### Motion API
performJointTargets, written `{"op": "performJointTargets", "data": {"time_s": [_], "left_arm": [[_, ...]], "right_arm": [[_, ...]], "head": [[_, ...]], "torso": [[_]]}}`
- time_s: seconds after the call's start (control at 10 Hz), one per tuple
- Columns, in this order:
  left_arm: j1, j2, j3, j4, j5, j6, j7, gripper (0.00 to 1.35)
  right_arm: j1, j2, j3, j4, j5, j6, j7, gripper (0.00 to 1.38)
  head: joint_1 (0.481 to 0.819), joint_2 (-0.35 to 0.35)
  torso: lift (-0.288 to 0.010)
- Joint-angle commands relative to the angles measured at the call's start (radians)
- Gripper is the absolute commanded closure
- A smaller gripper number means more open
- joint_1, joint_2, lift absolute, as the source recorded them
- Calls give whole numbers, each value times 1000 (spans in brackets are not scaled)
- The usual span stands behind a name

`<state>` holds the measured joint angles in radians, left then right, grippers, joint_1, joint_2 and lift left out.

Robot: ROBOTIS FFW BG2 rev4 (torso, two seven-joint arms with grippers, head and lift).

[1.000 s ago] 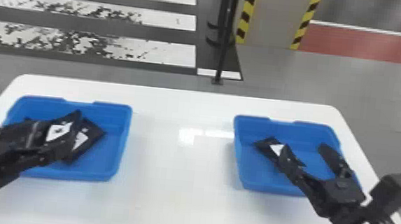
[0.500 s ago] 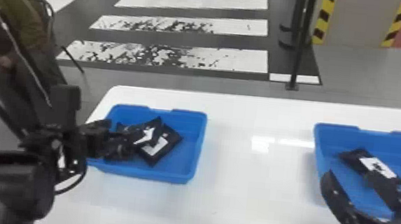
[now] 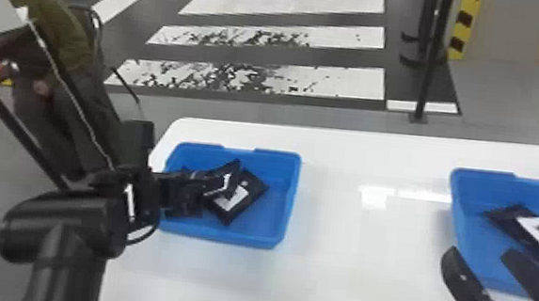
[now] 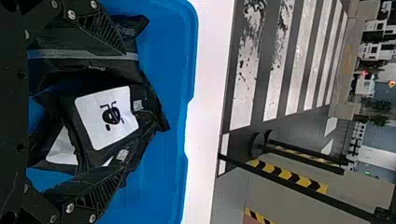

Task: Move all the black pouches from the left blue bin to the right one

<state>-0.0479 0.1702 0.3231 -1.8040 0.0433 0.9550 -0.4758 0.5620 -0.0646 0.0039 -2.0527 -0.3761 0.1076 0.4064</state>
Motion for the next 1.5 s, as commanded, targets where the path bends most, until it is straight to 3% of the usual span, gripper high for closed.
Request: {"op": "performJointTargets", "data": {"time_s": [0.0,0.5,0.6,0.7,0.9,1.0,1.1,1.4], "left_arm": [[-28,5,-22,50,30,7,0,173],[-97,5,-40,188,3,24,10,223],[-122,5,-38,230,1,12,10,364],[-126,3,-36,247,5,-15,10,705],[-102,-3,-28,249,17,-67,10,1188],[-95,-1,-44,244,15,-79,3,1197],[-75,-1,-58,207,15,-89,-4,1199],[87,-3,-90,-109,24,-89,-4,1199]], "right_arm": [[0,0,2,5,-7,13,3,154],[-2,0,4,17,-33,44,12,154],[-2,0,4,19,-35,49,12,154],[-2,0,4,22,-37,54,14,154],[0,0,4,27,-43,59,18,160],[2,0,4,24,-47,62,22,162],[2,0,4,24,-47,64,25,168],[2,0,4,7,-59,81,40,171]], "head": [[695,261],[695,245],[695,249],[695,251],[695,252],[695,254],[695,251],[695,233]], "torso": [[-140],[-140],[-140],[-140],[-140],[-140],[-140],[-140]]}}
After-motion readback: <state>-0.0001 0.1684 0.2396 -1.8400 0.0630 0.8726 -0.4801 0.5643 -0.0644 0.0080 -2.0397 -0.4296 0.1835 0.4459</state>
